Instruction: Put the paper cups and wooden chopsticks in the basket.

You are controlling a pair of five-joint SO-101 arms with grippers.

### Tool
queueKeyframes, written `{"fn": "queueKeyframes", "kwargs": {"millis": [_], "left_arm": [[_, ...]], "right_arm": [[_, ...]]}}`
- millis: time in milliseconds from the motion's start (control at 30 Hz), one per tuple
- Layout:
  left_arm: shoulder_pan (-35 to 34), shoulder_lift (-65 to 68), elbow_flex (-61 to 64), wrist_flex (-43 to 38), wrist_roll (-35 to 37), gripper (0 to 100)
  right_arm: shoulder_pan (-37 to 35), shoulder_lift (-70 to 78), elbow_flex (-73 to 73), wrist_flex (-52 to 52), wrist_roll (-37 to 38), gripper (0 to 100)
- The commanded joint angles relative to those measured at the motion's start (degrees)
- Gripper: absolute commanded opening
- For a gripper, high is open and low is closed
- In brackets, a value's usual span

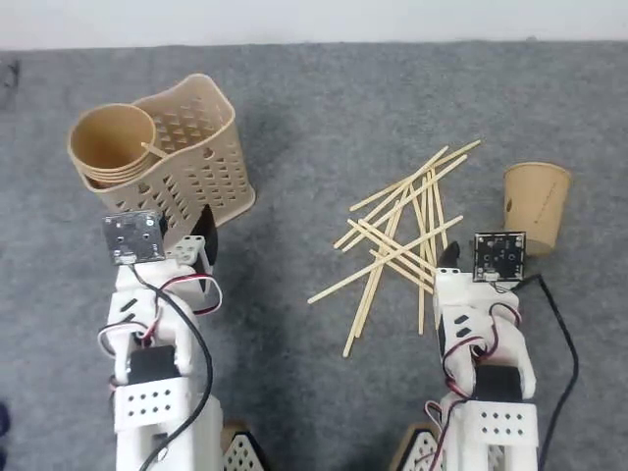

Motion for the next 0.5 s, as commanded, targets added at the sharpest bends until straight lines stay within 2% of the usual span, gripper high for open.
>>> {"fn": "queueKeyframes", "kwargs": {"millis": [0,333,467], "left_arm": [[1.1,-1.1,-0.1,-0.8,0.2,21],[1.4,-1.1,1.5,-1.2,0.2,21],[4.7,-1.1,2.9,-1.2,-1.8,21]], "right_arm": [[-0.3,-0.5,-0.4,-1.0,0.9,9.0],[-0.3,-0.3,0.7,-3.4,0.9,9.0],[-0.3,-0.5,1.1,-3.6,0.9,9.1]]}}
